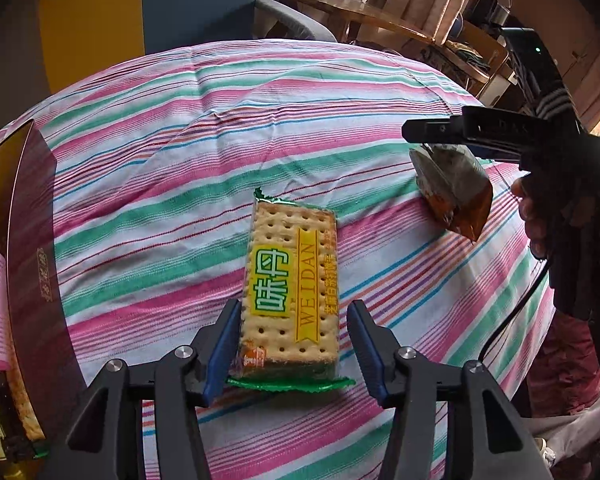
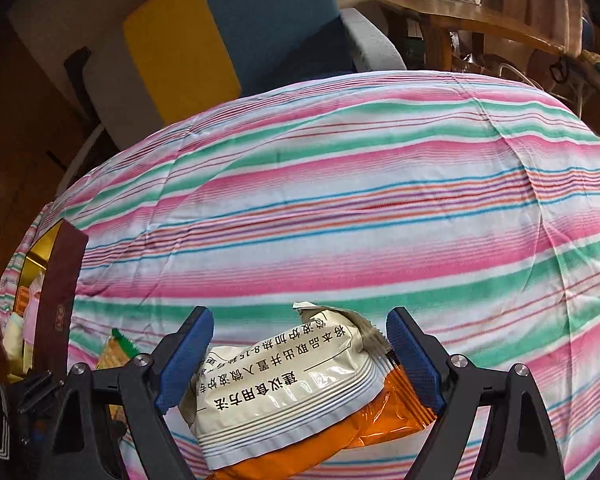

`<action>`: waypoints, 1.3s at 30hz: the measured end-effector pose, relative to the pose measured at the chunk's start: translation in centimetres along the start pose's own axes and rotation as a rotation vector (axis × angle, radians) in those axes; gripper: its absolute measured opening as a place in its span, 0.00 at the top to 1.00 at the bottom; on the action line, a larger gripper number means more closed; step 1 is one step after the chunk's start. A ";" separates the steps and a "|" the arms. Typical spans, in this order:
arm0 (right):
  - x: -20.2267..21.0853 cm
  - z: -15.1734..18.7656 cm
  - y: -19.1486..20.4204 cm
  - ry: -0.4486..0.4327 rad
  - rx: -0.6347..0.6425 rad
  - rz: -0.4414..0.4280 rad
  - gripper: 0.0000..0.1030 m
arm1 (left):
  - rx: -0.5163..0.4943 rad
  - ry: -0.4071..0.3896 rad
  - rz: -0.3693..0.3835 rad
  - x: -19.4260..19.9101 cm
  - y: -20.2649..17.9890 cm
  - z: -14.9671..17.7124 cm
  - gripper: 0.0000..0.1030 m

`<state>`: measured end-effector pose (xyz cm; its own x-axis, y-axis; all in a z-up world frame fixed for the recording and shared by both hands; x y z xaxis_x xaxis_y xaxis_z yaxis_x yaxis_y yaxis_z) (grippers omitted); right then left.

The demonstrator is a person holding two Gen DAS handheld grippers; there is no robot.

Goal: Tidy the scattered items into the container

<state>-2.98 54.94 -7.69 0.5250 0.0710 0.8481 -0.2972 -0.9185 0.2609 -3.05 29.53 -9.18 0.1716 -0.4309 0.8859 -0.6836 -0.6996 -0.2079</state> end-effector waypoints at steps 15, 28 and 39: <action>6.4 9.4 1.4 -0.144 -0.189 -0.058 0.09 | 0.053 -0.025 0.068 2.8 -0.2 5.0 0.46; 9.5 15.0 -0.5 -0.215 -0.416 -0.146 0.03 | 0.035 -0.080 0.058 4.6 0.2 5.3 0.39; 5.9 9.8 -3.5 -0.199 -0.527 -0.292 0.00 | 0.009 -0.048 0.020 2.5 -0.6 1.7 0.39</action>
Point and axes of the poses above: each gripper's, at about its wrist camera, not at the fingertips, and x roughly against the way its jaws point, y to its left, z to its underside, the point moved 2 cm from there along -x, roughly the way its jaws point, and after that the axes turned 2 degrees about z, right-handed, at the moved point
